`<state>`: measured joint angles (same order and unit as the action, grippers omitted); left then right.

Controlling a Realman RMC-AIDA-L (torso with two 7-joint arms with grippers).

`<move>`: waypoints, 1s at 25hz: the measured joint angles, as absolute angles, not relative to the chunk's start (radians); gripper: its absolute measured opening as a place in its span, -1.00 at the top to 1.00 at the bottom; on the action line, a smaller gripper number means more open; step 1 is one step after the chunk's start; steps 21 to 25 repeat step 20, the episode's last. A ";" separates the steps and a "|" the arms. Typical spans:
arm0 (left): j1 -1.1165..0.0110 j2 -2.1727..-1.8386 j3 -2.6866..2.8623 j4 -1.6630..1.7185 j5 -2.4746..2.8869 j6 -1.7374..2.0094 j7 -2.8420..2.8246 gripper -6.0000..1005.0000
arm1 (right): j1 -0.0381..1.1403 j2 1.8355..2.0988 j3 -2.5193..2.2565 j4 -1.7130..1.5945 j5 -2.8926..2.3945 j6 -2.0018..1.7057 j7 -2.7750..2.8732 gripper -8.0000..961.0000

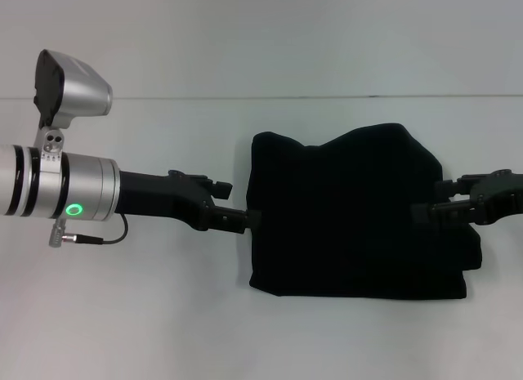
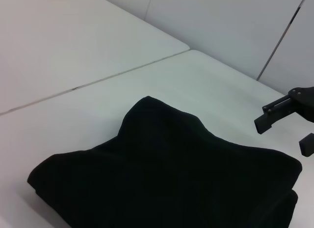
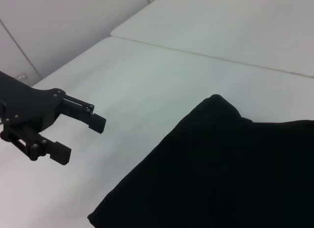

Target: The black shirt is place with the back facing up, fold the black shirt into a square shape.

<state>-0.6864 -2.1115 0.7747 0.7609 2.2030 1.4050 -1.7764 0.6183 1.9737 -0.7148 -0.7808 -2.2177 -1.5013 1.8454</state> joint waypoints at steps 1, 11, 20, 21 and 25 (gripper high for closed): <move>-0.687 -2.111 0.775 0.761 2.204 1.405 -1.776 -0.72 | 0.619 1.974 -0.715 -0.781 -2.218 -1.500 1.845 -0.85; -0.696 -2.111 0.775 0.761 2.228 1.393 -1.789 -0.71 | 0.622 1.972 -0.715 -0.781 -2.215 -1.497 1.845 -0.84; -0.698 -2.110 0.775 0.761 2.229 1.390 -1.789 -0.71 | 0.632 1.973 -0.717 -0.781 -2.218 -1.488 1.845 -0.83; -0.698 -2.110 0.775 0.761 2.229 1.390 -1.789 -0.71 | 0.632 1.973 -0.717 -0.781 -2.218 -1.488 1.845 -0.83; -0.698 -2.110 0.775 0.761 2.229 1.390 -1.789 -0.71 | 0.632 1.973 -0.717 -0.781 -2.218 -1.488 1.845 -0.83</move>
